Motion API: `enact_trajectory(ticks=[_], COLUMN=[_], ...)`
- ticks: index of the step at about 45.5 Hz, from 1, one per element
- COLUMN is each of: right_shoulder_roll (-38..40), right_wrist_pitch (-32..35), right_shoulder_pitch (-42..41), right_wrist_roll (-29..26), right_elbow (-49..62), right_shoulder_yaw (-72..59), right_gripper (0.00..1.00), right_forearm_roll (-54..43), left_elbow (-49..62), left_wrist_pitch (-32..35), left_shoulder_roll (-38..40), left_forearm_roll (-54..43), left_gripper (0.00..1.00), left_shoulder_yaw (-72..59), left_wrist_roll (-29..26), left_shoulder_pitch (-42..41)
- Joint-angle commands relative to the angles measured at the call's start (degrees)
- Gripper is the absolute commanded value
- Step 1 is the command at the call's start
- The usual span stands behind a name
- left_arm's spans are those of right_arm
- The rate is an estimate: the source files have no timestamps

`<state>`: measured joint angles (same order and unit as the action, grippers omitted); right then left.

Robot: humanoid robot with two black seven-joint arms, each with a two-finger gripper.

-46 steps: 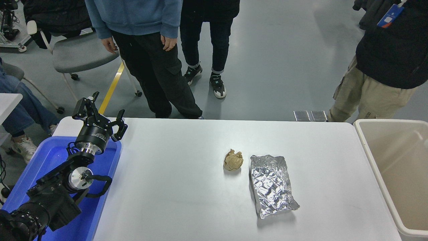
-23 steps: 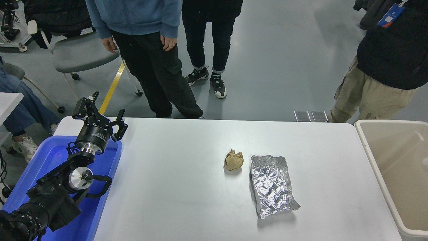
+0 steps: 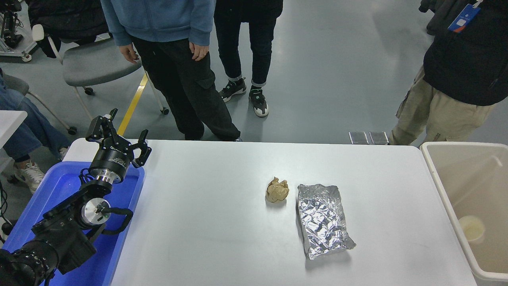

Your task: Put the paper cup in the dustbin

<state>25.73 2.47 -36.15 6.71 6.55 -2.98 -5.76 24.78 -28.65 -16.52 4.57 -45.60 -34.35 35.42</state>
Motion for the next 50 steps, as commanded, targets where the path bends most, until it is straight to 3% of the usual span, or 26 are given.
enact_trajectory(ticks=[1, 21, 33, 42, 50], right_shoulder_roll=[0.29, -0.07, 1.69, 1.78, 2.04], right_wrist_pitch=[0.17, 1.75, 4.12, 4.12, 4.12], right_shoulder_pitch=[-1.2, -6.39, -9.64, -9.99, -9.64], right_wrist_roll=[-0.03, 0.15, 0.85, 7.97, 8.32], right_elbow=[0.13, -0.05, -4.52, -9.35, -17.53], right_shoulder_yaw=[-0.09, 1.22, 11.85, 18.35, 29.78], right_gripper=[0.99, 0.99, 0.99, 0.99, 0.99], right_forearm_roll=[0.05, 0.57, 3.3, 3.39, 3.21], left_elbow=[0.0, 0.0, -0.09, 0.0, 0.0], left_wrist_pitch=[0.0, 0.0, 0.0, 0.0, 0.0], left_shoulder_roll=[0.0, 0.0, 0.0, 0.0, 0.0], left_forearm_roll=[0.0, 0.0, 0.0, 0.0, 0.0], left_gripper=[1.0, 1.0, 1.0, 1.0, 1.0], left_shoulder_yaw=[-0.01, -0.01, -0.01, 0.07, 0.07], left_wrist_roll=[0.08, 0.08, -0.01, -0.01, 0.08], left_shoulder_pitch=[0.0, 0.0, 0.0, 0.0, 0.0])
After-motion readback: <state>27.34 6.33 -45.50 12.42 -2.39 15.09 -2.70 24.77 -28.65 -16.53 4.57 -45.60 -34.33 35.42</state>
